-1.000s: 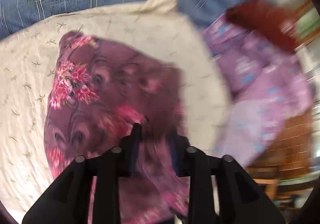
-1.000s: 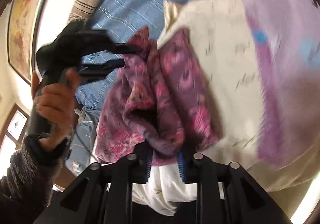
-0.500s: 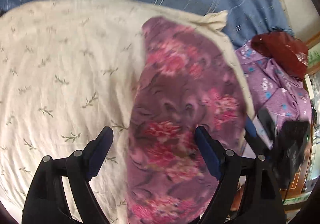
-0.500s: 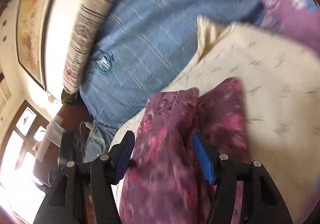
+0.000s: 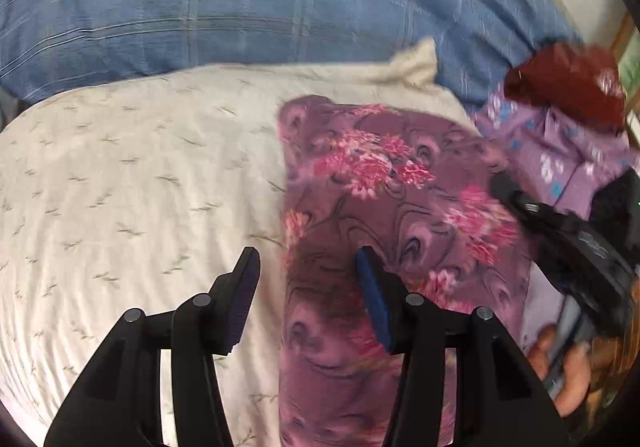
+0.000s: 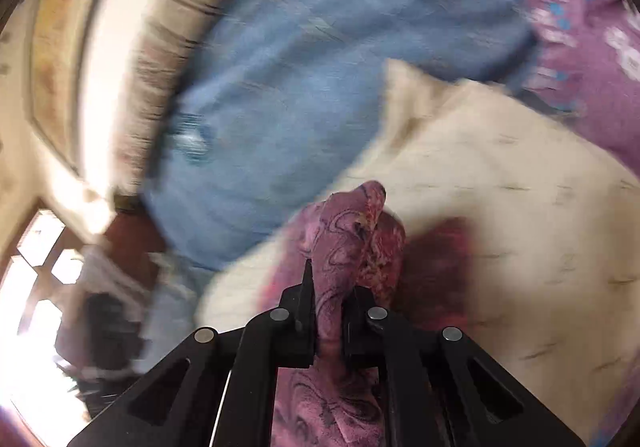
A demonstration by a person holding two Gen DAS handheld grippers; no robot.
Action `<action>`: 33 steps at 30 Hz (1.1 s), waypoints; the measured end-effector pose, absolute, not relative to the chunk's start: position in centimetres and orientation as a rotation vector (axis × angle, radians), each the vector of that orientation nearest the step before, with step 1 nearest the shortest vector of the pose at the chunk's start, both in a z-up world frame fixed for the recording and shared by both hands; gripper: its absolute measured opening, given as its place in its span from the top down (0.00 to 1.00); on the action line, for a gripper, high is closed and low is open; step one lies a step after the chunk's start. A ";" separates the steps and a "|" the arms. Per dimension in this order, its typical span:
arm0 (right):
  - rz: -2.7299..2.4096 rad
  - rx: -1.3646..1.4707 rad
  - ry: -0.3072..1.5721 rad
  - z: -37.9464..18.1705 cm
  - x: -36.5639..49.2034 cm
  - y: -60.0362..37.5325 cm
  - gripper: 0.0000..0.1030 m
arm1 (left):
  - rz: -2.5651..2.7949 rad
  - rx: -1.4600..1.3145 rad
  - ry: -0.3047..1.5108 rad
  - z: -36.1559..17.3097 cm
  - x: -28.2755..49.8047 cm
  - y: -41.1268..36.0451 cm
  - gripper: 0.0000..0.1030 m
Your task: Fold small clothes
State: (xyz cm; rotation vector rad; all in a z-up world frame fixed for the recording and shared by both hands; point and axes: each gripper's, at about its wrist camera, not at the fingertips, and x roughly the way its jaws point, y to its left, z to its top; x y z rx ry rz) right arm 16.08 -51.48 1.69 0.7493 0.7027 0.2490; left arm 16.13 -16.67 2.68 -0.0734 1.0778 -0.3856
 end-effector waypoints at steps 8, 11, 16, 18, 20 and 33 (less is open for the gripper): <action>0.183 0.805 0.816 -3.2 16.9 -52.4 0.79 | -0.387 -0.077 1.124 1.4 16.7 -17.6 0.52; 0.172 0.770 0.828 -2.1 15.7 -52.7 0.77 | -0.377 -0.081 1.131 1.7 16.5 -17.2 0.52; 0.172 0.754 0.797 0.5 10.2 -53.3 0.61 | -0.434 -0.189 1.226 2.4 15.8 -13.9 0.45; 0.172 0.752 0.793 1.0 6.9 -53.6 0.55 | -0.471 -0.262 1.271 2.2 15.0 -12.1 0.40; 0.174 0.771 0.794 0.6 4.3 -53.7 0.53 | -0.508 -0.340 1.324 1.6 13.8 -10.9 0.35; 0.330 0.880 0.760 0.9 0.4 -49.1 0.89 | -0.381 -0.179 1.371 -1.0 9.1 -11.4 0.28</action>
